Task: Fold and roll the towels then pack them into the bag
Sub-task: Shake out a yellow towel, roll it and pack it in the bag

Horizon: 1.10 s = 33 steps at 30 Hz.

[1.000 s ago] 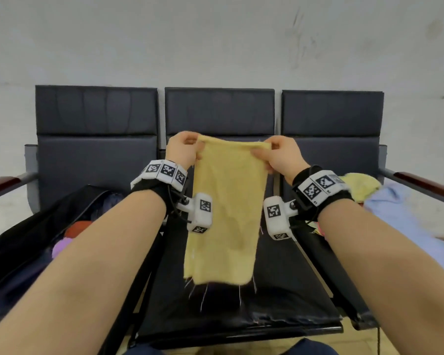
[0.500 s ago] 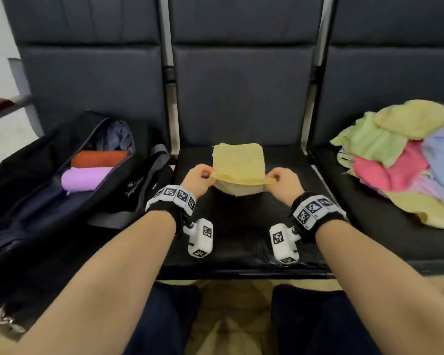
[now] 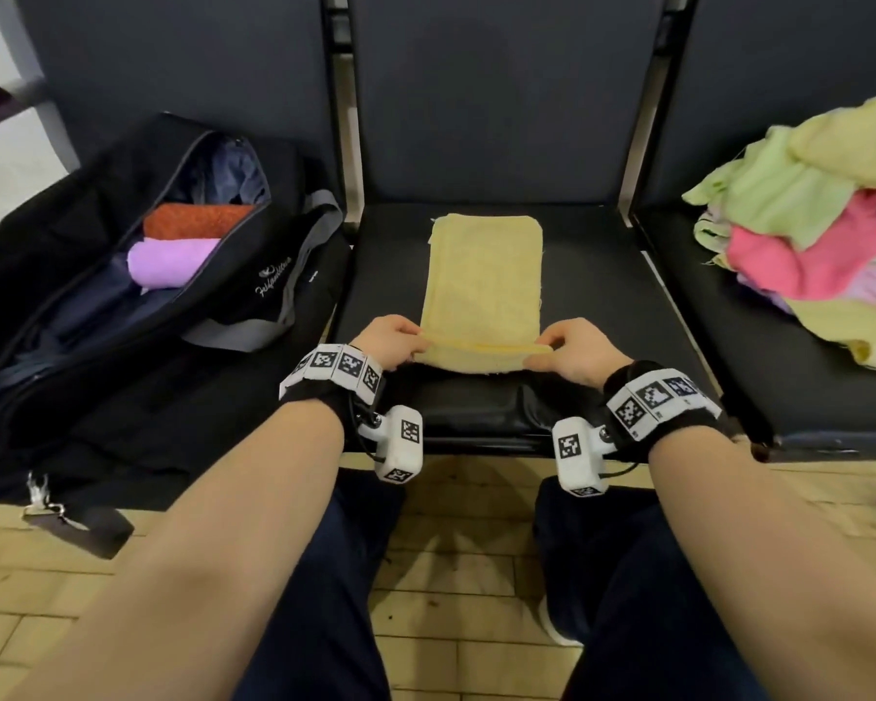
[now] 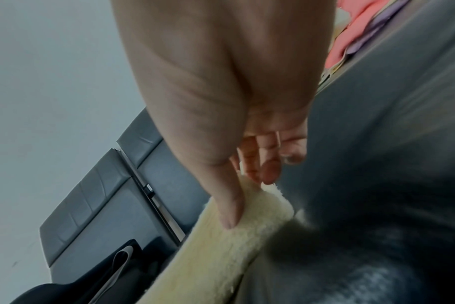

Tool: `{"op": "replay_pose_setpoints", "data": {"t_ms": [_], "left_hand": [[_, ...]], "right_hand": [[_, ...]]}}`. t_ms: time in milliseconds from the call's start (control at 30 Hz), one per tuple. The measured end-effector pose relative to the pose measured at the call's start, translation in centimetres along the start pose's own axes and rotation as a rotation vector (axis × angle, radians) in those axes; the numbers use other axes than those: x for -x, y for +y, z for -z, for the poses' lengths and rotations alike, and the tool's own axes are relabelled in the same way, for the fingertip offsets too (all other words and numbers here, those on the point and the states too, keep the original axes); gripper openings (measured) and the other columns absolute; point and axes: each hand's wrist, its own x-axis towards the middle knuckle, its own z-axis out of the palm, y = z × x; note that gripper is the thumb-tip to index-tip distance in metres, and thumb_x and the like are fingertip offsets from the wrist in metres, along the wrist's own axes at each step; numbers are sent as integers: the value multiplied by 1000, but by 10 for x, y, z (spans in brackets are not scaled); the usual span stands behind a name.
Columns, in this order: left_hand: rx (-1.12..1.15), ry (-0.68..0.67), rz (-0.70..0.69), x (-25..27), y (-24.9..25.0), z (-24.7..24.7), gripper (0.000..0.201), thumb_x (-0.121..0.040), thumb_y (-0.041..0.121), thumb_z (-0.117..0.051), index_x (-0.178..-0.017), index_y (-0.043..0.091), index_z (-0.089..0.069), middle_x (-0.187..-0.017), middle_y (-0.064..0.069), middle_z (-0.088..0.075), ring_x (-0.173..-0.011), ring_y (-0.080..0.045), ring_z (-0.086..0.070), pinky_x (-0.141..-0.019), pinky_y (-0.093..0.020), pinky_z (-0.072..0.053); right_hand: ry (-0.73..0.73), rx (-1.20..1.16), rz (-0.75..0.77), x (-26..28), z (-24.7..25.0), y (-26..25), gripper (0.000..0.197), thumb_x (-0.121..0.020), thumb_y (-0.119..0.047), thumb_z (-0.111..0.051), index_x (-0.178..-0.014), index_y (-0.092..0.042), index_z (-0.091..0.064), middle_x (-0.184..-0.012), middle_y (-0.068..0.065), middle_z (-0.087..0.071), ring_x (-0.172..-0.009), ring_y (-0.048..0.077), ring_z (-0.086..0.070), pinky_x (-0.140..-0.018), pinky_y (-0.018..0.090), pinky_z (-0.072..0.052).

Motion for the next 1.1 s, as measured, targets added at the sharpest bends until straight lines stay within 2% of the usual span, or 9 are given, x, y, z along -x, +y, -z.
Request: {"op": "replay_pose_setpoints", "data": {"t_ms": [100, 300, 467, 533, 700, 800, 900, 967, 1100], "left_hand": [[-24, -82, 25, 4, -8, 1, 19, -86, 20, -67, -104, 16, -60, -82, -1, -62, -74, -9, -55, -54, -19, -41], [-38, -171, -6, 10, -10, 12, 29, -79, 34, -76, -103, 23, -63, -104, 3, -66, -95, -12, -60, -64, -19, -43], [-30, -132, -35, 9, -12, 10, 30, -85, 35, -70, -108, 18, -61, -88, 3, -67, -76, -6, -59, -60, -19, -43], [-6, -105, -44, 7, -11, 7, 24, -87, 30, -69, -106, 18, -61, -85, 1, -65, -70, -6, -57, -57, -19, -43], [52, -69, 25, 4, -2, 1, 6, -85, 16, -69, -88, 17, -64, -73, -1, -58, -59, -9, -50, -52, -19, -41], [-33, -60, 4, 4, 3, -3, 6, -82, 16, -69, -87, 14, -66, -72, 0, -58, -61, -10, -51, -52, -19, -42], [-101, -37, -87, 3, 2, -5, 5, -78, 14, -70, -84, 13, -71, -78, 2, -63, -71, -12, -56, -61, -20, -45], [-116, -19, -170, 3, 0, -7, 8, -77, 8, -69, -83, 13, -71, -81, 4, -63, -73, -12, -57, -61, -16, -43], [-166, -24, -312, 5, 1, -10, 14, -80, 0, -65, -83, 12, -72, -80, 10, -55, -67, -5, -50, -65, -18, -42]], "right_hand": [[-23, -60, 6, 7, -2, 8, 16, -85, -20, -72, -92, -7, -68, -84, 1, -62, -71, 11, -54, -71, 24, -43], [-52, -88, 25, 13, -3, 12, 18, -89, -23, -68, -99, -9, -67, -73, -3, -60, -59, 10, -54, -55, 16, -40], [-64, -70, 5, 11, -5, 16, 22, -95, -29, -59, -104, -11, -64, -61, 1, -56, -60, 13, -53, -64, 21, -41], [-83, -71, -8, 9, -7, 17, 24, -99, -28, -50, -109, -9, -60, -64, 2, -55, -63, 15, -52, -70, 28, -42], [-53, -26, -45, 6, -15, 13, 20, -100, -24, -43, -109, -7, -46, -79, 4, -47, -67, 17, -43, -64, 30, -35], [-21, 9, -99, 2, -17, 10, 17, -96, -22, -48, -107, -10, -43, -86, 2, -49, -73, 15, -46, -65, 30, -35], [19, 90, -126, -2, -19, 8, 13, -91, -20, -53, -97, -12, -46, -96, 7, -53, -86, 25, -52, -74, 34, -40], [59, 183, -92, -3, -20, 7, 14, -87, -18, -56, -97, -12, -48, -101, 9, -51, -89, 29, -54, -76, 36, -43], [74, 243, 180, -2, -18, 7, 16, -88, -4, -54, -92, -13, -66, -101, 5, -51, -86, 23, -52, -83, 33, -46]]}}
